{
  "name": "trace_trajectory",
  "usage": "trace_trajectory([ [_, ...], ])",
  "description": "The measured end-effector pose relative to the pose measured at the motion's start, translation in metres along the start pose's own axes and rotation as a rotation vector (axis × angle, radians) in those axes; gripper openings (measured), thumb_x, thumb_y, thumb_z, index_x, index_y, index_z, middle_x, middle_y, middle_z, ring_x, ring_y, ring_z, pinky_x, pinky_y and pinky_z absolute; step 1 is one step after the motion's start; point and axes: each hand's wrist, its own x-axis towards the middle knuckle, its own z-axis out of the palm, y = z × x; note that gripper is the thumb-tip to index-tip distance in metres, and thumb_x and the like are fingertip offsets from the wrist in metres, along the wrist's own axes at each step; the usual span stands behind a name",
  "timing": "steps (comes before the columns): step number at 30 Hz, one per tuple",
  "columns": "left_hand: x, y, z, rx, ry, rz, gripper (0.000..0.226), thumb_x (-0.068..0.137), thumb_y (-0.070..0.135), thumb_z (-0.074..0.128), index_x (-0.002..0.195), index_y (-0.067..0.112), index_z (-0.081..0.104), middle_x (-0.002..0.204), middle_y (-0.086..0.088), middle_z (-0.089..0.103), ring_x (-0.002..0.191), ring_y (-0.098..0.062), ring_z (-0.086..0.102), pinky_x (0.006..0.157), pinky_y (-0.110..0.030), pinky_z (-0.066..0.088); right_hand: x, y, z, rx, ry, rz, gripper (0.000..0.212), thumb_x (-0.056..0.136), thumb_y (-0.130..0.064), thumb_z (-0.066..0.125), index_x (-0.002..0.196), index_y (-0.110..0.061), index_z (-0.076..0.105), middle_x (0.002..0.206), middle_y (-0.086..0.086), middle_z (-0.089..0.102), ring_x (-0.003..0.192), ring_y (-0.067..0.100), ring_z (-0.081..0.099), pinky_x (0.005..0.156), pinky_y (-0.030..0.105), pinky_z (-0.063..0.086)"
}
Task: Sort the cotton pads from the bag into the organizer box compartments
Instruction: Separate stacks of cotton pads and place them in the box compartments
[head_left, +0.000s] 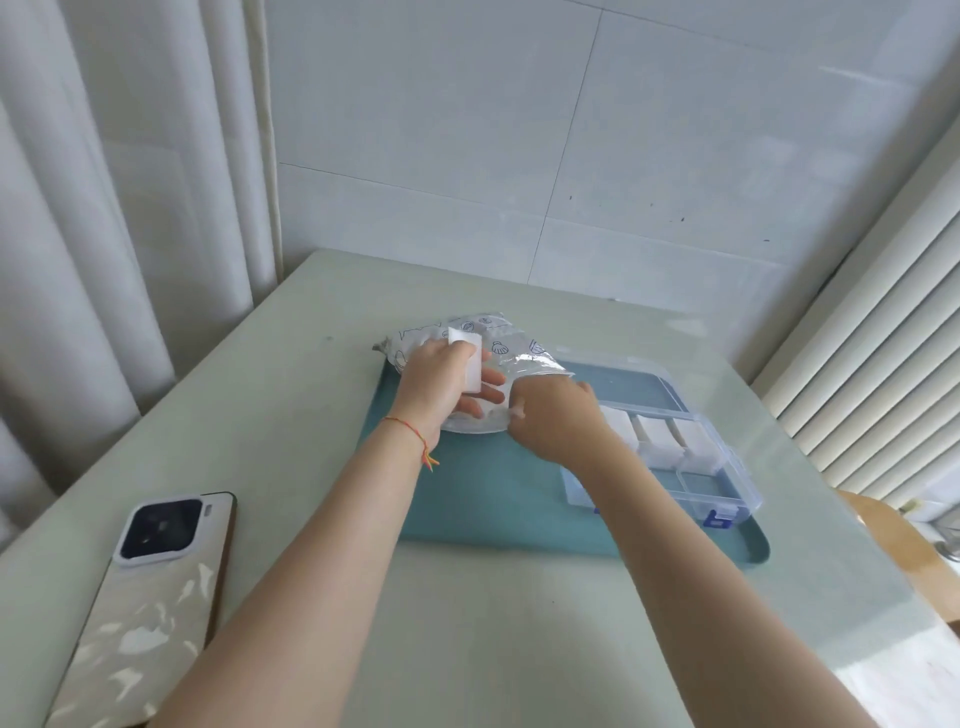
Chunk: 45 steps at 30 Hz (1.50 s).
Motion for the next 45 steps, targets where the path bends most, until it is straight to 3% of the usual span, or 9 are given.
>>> trace_trajectory([
  [7,-0.004,0.003,0.006,0.144,-0.091,-0.016,0.025,0.093,0.012,0.048,0.104,0.000,0.067,0.073,-0.011,0.064,0.053,-0.021,0.060,0.045,-0.024,0.045,-0.025,0.007,-0.065,0.627,-0.032,-0.050,0.012,0.086,-0.008,0.059,0.085,-0.015,0.068,0.070,-0.008,0.059,0.048,-0.001,0.045,0.048,0.010,0.034],
  [13,-0.019,0.010,0.014,0.069,-0.331,-0.134,0.033,0.104,0.033,0.038,0.111,0.014,0.063,0.071,-0.011,0.061,0.048,-0.025,0.055,0.042,-0.026,0.045,-0.022,0.008,-0.060,0.623,0.055,-0.108,0.019,0.087,-0.010,0.065,0.098,-0.024,0.059,0.090,-0.002,0.068,0.081,0.014,0.061,0.068,0.016,0.046],
  [15,-0.021,0.011,0.014,0.057,-0.379,-0.139,0.036,0.105,0.037,0.035,0.102,0.014,0.061,0.068,-0.013,0.058,0.046,-0.024,0.052,0.041,-0.025,0.041,-0.022,0.008,-0.059,0.680,0.104,-0.091,0.021,0.087,-0.011,0.067,0.098,-0.022,0.052,0.090,0.002,0.068,0.078,0.015,0.063,0.066,0.022,0.049],
  [18,-0.022,0.012,0.012,0.045,-0.439,-0.130,0.034,0.104,0.034,0.036,0.097,0.014,0.063,0.070,-0.004,0.064,0.047,-0.022,0.050,0.040,-0.024,0.040,-0.023,0.006,-0.065,0.796,0.158,-0.073,0.020,0.088,-0.006,0.065,0.094,-0.018,0.051,0.088,0.006,0.070,0.058,0.010,0.060,0.053,0.014,0.046],
  [25,-0.021,0.015,0.017,-0.220,-0.452,-0.227,0.039,0.104,0.032,0.034,0.095,0.011,0.066,0.075,-0.007,0.065,0.060,-0.025,0.063,0.043,-0.021,0.044,-0.019,0.005,-0.058,0.957,0.194,0.055,0.013,0.083,-0.005,0.071,0.086,-0.017,0.067,0.076,0.002,0.070,0.058,0.007,0.060,0.060,0.022,0.050],
  [33,-0.019,0.012,0.016,-0.230,-0.458,-0.234,0.048,0.103,0.051,0.031,0.095,0.016,0.063,0.072,-0.007,0.058,0.058,-0.020,0.056,0.041,-0.022,0.039,-0.017,-0.005,-0.045,0.779,0.398,0.099,0.010,0.083,-0.014,0.071,0.079,-0.020,0.064,0.071,-0.010,0.064,0.066,0.006,0.061,0.061,0.017,0.048],
  [36,-0.019,0.012,0.016,-0.212,-0.448,-0.210,0.040,0.104,0.044,0.037,0.093,0.017,0.063,0.071,-0.006,0.058,0.055,-0.018,0.055,0.040,-0.020,0.033,-0.017,-0.009,-0.040,0.774,0.400,0.098,0.010,0.083,-0.014,0.069,0.077,-0.020,0.064,0.071,-0.011,0.064,0.067,0.010,0.063,0.062,0.021,0.049],
  [40,-0.013,0.013,0.009,-0.147,-0.349,-0.129,0.023,0.103,0.028,0.042,0.109,0.023,0.063,0.071,-0.003,0.057,0.056,-0.015,0.053,0.039,-0.018,0.028,-0.014,-0.004,-0.041,0.696,0.453,0.115,0.011,0.087,-0.011,0.059,0.087,-0.016,0.069,0.075,-0.014,0.063,0.065,0.000,0.056,0.057,0.006,0.040],
  [45,-0.002,0.011,-0.008,-0.103,-0.148,-0.079,0.024,0.098,0.008,0.043,0.105,0.020,0.062,0.075,-0.005,0.052,0.053,-0.016,0.056,0.040,-0.018,0.027,0.001,0.003,-0.022,0.273,0.086,0.182,0.019,0.082,-0.008,0.050,0.083,-0.004,0.069,0.084,0.012,0.068,0.081,0.033,0.061,0.054,0.027,0.044],
])
